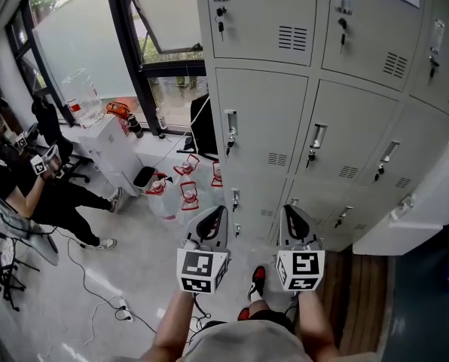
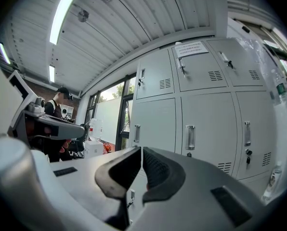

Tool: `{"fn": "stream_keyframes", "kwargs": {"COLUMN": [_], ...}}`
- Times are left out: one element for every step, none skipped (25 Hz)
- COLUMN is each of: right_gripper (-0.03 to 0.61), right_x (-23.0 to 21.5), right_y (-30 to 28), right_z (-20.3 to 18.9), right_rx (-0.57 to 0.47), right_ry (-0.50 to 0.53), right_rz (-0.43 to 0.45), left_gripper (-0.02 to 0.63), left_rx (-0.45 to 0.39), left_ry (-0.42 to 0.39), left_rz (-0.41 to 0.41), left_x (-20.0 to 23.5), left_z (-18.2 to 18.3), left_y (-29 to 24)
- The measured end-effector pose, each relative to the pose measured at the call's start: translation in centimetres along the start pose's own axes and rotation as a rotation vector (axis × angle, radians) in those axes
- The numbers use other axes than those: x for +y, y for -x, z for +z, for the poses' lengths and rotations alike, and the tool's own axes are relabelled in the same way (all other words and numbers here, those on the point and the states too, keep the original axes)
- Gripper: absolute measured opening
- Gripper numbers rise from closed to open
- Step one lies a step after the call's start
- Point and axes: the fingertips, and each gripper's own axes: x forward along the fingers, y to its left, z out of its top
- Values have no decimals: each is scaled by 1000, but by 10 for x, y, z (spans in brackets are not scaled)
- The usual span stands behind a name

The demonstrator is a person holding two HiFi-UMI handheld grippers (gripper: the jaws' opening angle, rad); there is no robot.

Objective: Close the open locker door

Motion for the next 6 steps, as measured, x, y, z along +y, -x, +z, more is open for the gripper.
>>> {"fn": "stream_keyframes", "kwargs": {"right_gripper": [25, 25, 25, 25, 25, 25], "right_x": [0, 1, 1, 1, 1, 1], "right_y": [0, 0, 1, 1, 1, 1], "right_z": [0, -1, -1, -2, -2, -3], "right_rx": [1, 2, 3, 5, 7, 8], "right_ry": [1, 2, 1, 1, 1, 0], "right_rz": [1, 2, 3, 4, 4, 5], "left_gripper": [23, 23, 23, 23, 21, 23], "left_rx": [2, 5, 7, 9, 9, 8], "left_ry": [0, 0, 0, 0, -1, -3], "left_rz": [0, 1, 1, 2, 2, 2], "left_x": [0, 0, -1, -1, -2, -2], "left_z": [-1, -1, -2, -2, -2, -2], "left_y": [0, 0, 0, 0, 0, 0]}}
